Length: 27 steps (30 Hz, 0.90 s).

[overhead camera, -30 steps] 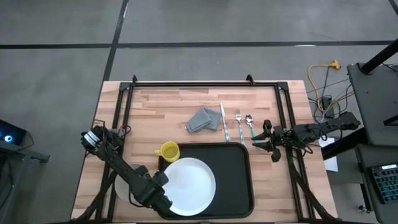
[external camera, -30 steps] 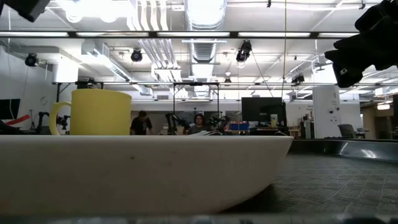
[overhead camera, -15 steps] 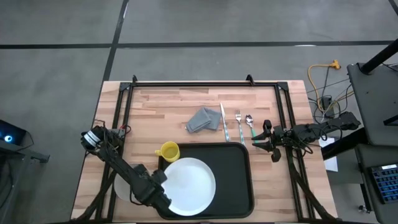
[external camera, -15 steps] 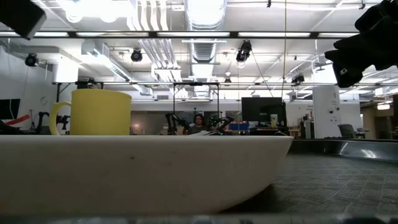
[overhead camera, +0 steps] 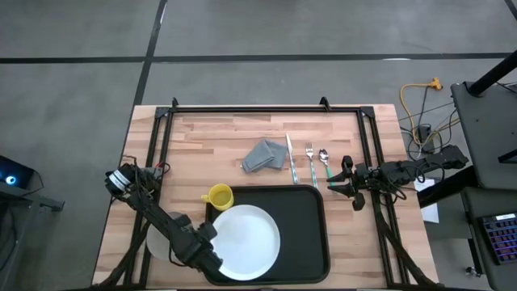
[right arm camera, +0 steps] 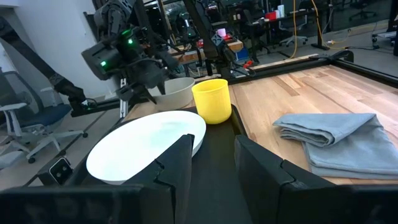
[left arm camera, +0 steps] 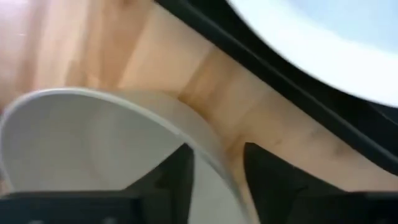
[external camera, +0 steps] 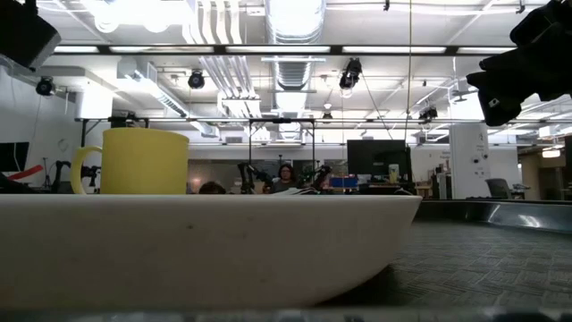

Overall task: Set up tray
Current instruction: Put the brown bowl on the white plate

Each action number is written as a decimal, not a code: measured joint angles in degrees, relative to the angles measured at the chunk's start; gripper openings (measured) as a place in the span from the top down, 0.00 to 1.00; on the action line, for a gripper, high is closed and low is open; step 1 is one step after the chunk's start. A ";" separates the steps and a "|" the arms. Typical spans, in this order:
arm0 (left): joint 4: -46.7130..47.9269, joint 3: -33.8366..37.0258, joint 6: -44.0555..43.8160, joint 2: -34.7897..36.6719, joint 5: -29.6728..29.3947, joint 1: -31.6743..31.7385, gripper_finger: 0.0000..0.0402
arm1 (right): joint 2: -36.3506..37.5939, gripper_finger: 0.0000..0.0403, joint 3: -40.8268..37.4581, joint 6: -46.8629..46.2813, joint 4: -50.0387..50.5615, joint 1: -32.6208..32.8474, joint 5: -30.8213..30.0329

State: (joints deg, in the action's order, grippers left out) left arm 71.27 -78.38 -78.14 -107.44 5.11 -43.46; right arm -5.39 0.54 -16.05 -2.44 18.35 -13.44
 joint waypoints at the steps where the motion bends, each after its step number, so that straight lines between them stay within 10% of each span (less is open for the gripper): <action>1: -0.60 -0.01 0.42 -0.01 0.58 0.00 0.77 | -0.01 0.72 0.01 0.00 -0.01 0.00 0.00; 6: -1.23 -0.05 3.14 -0.02 4.02 -0.02 0.97 | 0.00 0.72 0.00 0.00 -0.02 0.00 -0.01; 27: 12.22 -16.51 7.66 -0.02 -0.83 -0.69 1.00 | 0.01 0.72 0.01 0.00 -0.01 0.00 0.01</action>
State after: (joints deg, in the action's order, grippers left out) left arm 83.49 -94.89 -70.49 -107.46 4.28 -44.15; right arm -5.39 0.54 -16.05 -2.44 18.35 -13.43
